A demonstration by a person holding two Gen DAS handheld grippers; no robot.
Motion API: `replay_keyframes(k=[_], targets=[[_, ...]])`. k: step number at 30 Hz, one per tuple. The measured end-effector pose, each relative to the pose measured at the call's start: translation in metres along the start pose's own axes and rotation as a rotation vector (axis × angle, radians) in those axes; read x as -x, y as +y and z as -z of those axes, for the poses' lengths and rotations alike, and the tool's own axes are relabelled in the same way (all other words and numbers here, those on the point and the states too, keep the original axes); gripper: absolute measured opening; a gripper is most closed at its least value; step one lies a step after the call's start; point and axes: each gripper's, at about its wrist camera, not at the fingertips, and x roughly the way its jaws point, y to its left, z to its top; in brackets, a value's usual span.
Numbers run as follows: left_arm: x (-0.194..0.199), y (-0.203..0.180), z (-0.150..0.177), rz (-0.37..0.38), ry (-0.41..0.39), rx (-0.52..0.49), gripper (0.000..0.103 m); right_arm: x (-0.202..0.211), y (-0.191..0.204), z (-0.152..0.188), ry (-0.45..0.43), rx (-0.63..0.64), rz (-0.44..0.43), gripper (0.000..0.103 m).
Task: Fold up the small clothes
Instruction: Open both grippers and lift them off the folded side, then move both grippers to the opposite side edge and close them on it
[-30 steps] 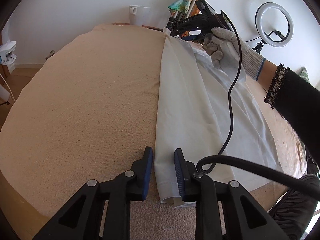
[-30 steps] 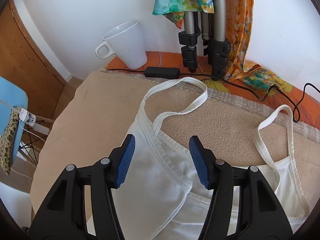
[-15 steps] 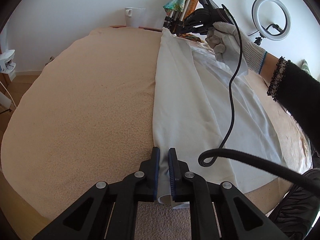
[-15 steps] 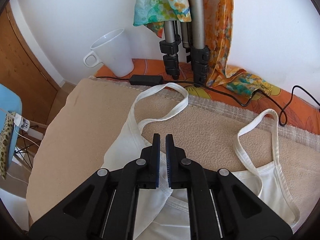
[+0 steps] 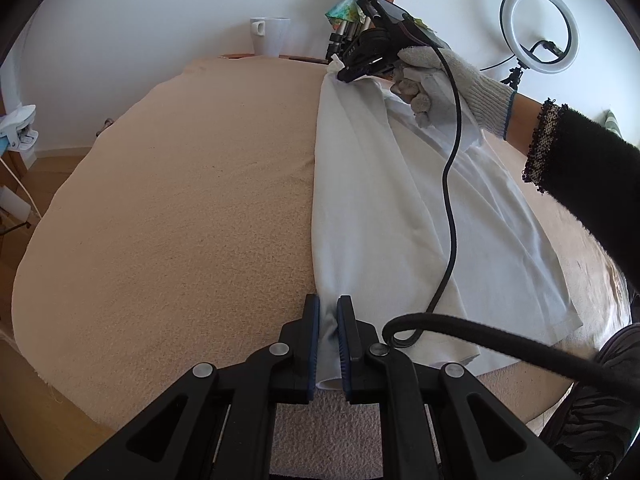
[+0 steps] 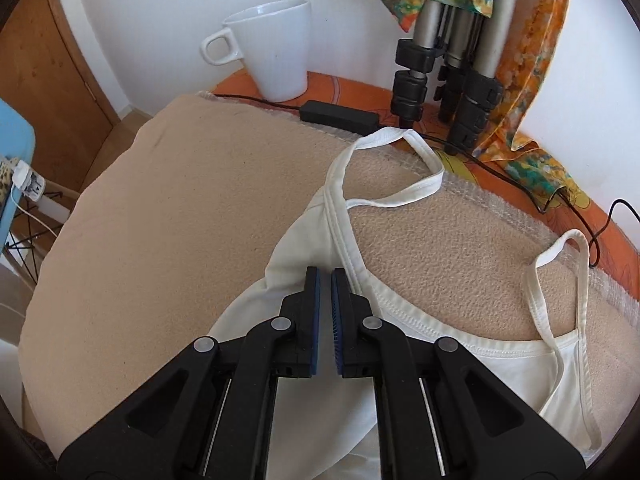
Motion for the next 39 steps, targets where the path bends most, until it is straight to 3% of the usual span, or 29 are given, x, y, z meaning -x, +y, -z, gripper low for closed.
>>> replay_keyframes(k=[3,5,7,8,14,17,24,27,32,39], targets=[[0.007,0.001,0.002,-0.029,-0.025,-0.017,0.006,0.011,-0.004,0.0,-0.026,-0.025,0.011,0.007],[0.013,0.003,0.002,-0.037,-0.047,-0.019,0.006,0.027,-0.004,0.004,-0.05,-0.029,-0.013,0.013],[0.017,0.004,0.001,-0.047,-0.069,-0.028,0.006,0.046,-0.008,0.007,-0.082,-0.04,-0.028,0.034],[0.02,0.004,0.001,-0.052,-0.08,-0.033,0.006,0.057,-0.01,0.009,-0.101,-0.05,-0.037,0.036],[0.036,0.002,0.002,-0.13,-0.158,-0.073,0.014,0.12,-0.018,0.022,-0.177,-0.084,-0.063,0.039],[0.048,0.001,0.003,-0.172,-0.217,-0.098,0.018,0.155,-0.024,0.035,-0.22,-0.101,-0.08,0.052],[0.073,-0.017,0.011,-0.198,-0.323,-0.195,0.022,0.224,-0.045,0.076,-0.295,-0.142,-0.108,0.052],[0.079,-0.026,0.014,-0.194,-0.343,-0.215,0.022,0.246,-0.061,0.096,-0.324,-0.177,-0.12,0.052],[0.089,-0.054,0.022,-0.121,-0.365,-0.244,0.024,0.278,-0.087,0.131,-0.344,-0.222,-0.111,0.053],[0.075,-0.114,0.03,-0.014,-0.34,-0.358,0.024,0.284,-0.117,0.185,-0.33,-0.263,-0.085,0.053]])
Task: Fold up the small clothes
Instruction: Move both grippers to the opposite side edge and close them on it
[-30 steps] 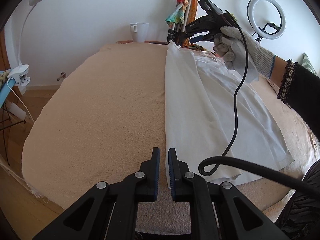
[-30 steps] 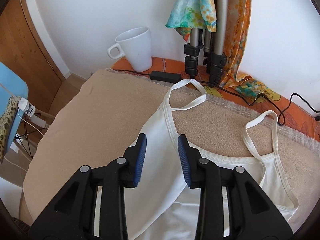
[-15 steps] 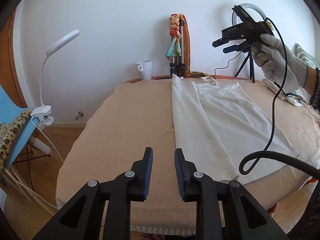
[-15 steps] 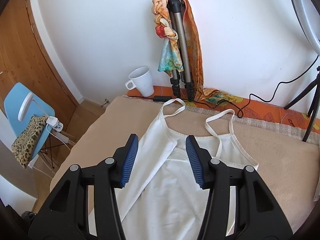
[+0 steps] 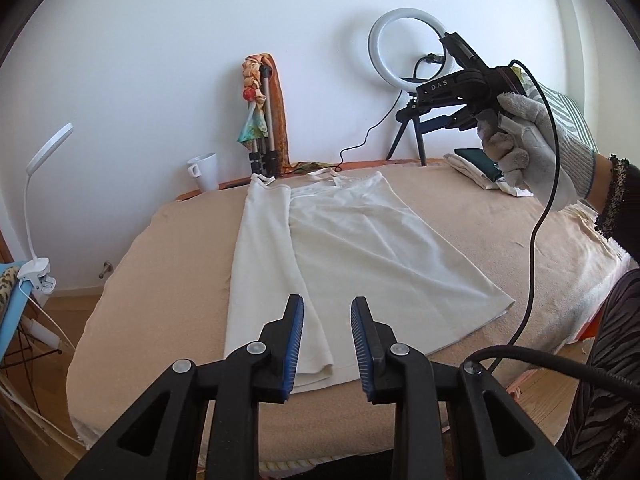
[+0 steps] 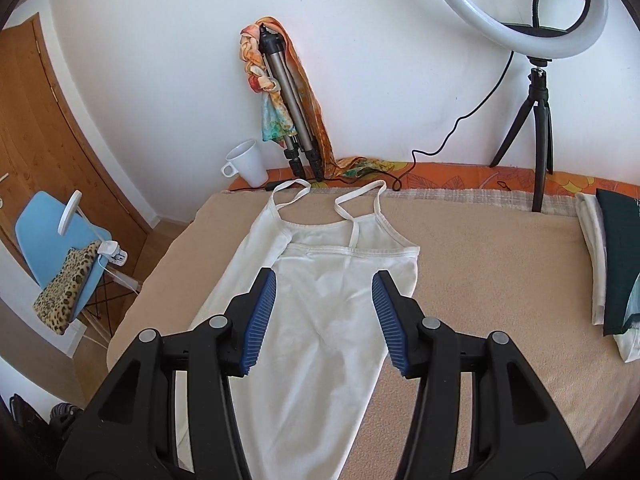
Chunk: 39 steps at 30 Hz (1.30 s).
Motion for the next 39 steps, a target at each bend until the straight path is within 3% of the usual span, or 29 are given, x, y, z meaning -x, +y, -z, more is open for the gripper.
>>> replay_keyframes(k=[11,20,36,39], targets=[[-0.043,-0.09,-0.006,0.178,0.068,-0.101,0.024,-0.012,-0.063,0.024,0.049,-0.103,-0.022,0.053],[-0.07,-0.136,-0.006,0.276,0.123,-0.169,0.024,-0.022,-0.103,0.027,0.09,-0.172,-0.021,0.053],[-0.1,-0.152,0.0,0.286,0.205,-0.196,0.023,-0.102,-0.115,0.019,0.199,-0.184,-0.035,0.053],[-0.105,-0.147,-0.002,0.3,0.214,-0.16,0.014,-0.118,-0.115,0.016,0.209,-0.19,-0.034,0.053]])
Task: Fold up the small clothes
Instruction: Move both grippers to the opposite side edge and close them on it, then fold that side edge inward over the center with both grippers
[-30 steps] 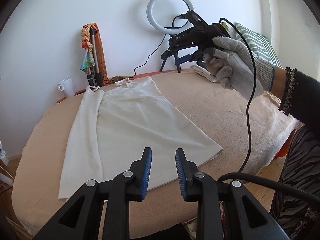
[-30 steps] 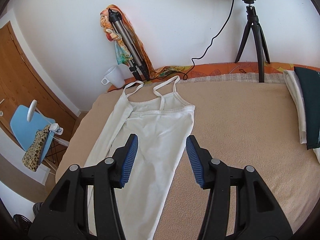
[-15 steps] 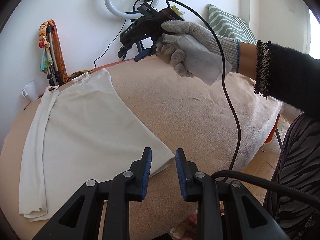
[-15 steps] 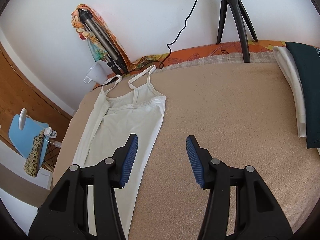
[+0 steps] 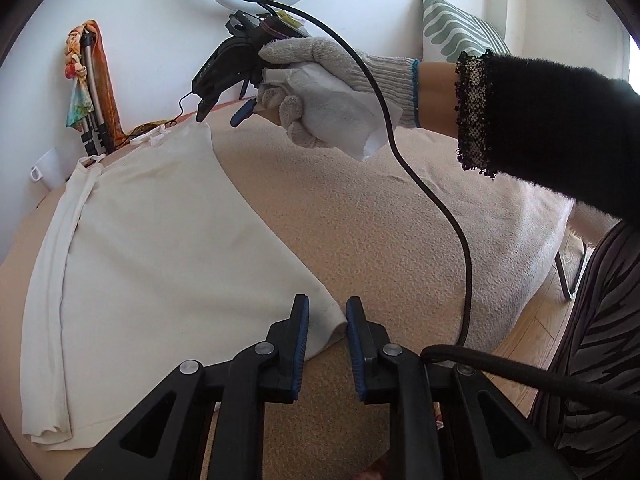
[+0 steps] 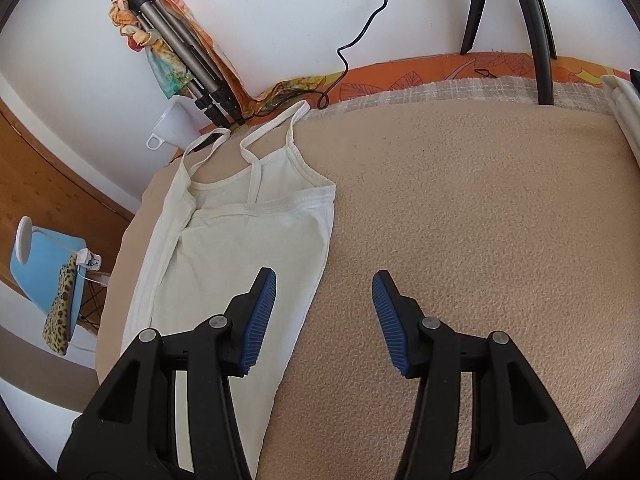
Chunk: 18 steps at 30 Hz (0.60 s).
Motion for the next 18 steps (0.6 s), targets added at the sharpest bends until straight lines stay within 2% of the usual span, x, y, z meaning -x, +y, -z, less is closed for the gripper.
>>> replay_keyframes(k=[2,8,11,13,18], targets=[[-0.001,0.006,-0.001,0.023,0.004,0.029,0.004,-0.009,-0.001,-0.005,0.004,-0.009,-0.001,0.053],[0.004,0.01,-0.001,0.056,-0.011,0.059,0.002,-0.028,-0.003,-0.017,-0.002,-0.046,-0.012,0.053],[0.008,0.013,-0.003,0.072,-0.025,0.073,0.002,-0.034,-0.001,-0.023,-0.001,-0.052,-0.015,0.033],[0.012,0.017,-0.004,0.082,-0.037,0.088,0.002,-0.039,0.0,-0.025,0.009,-0.063,-0.02,0.012],[0.023,0.026,-0.006,0.123,-0.069,0.144,0.002,-0.038,0.005,-0.03,-0.004,-0.082,-0.006,0.006]])
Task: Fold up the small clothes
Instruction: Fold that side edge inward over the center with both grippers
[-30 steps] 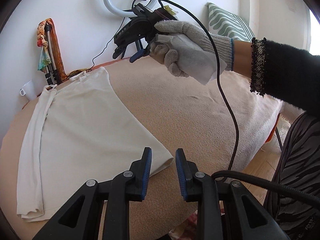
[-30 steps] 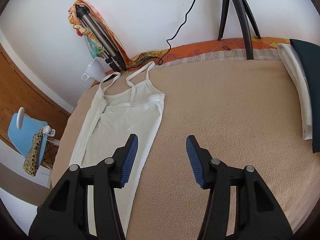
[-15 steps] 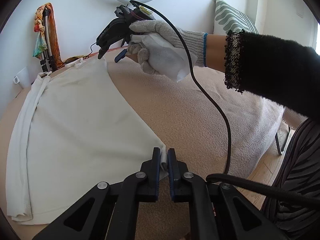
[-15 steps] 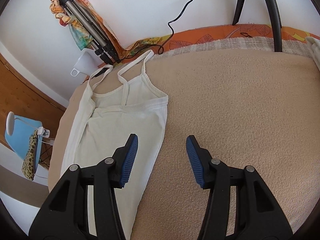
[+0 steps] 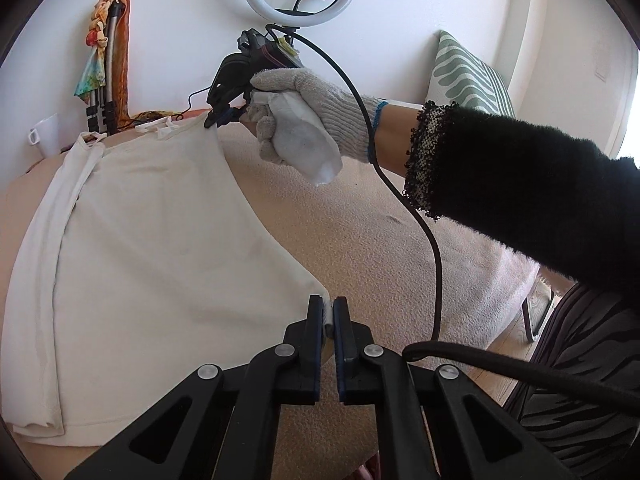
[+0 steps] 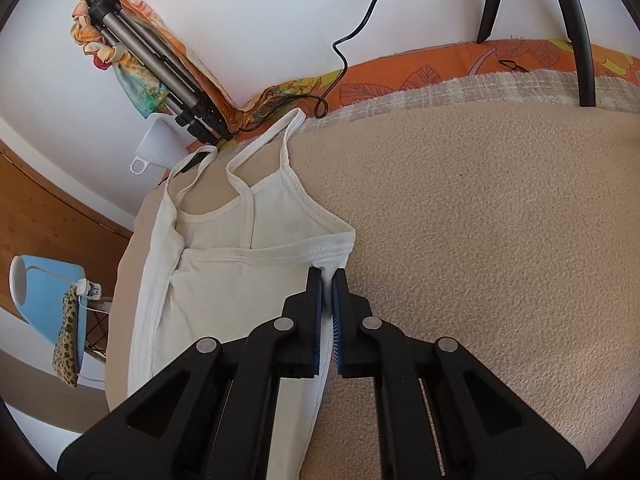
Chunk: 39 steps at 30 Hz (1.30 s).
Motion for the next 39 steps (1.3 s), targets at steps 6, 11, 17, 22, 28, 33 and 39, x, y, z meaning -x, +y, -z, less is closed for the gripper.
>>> replay_keyframes(k=[6,11,17,22,28,33,39], targets=[[0.01,0.009,0.002,0.011,-0.026,0.042,0.002,0.014,0.013,-0.009,-0.033,-0.01,0.055,0.005],[0.022,0.017,0.007,0.008,-0.047,0.088,0.002,0.009,0.024,-0.009,-0.012,-0.017,0.111,0.005],[0.035,0.025,0.015,-0.015,-0.074,0.131,0.002,0.016,0.051,-0.016,-0.039,-0.011,0.122,0.005],[0.048,0.039,0.022,-0.045,-0.088,0.161,0.002,0.006,0.082,-0.018,-0.036,0.023,0.133,0.005],[0.062,0.062,0.031,-0.093,-0.095,0.205,0.002,-0.016,0.113,-0.016,-0.012,0.057,0.132,0.005],[0.066,0.084,0.043,-0.13,-0.076,0.247,0.002,-0.044,0.128,-0.011,0.017,0.078,0.136,0.005],[0.066,0.101,0.055,-0.151,-0.056,0.292,0.002,-0.074,0.135,-0.003,0.05,0.095,0.154,0.005]])
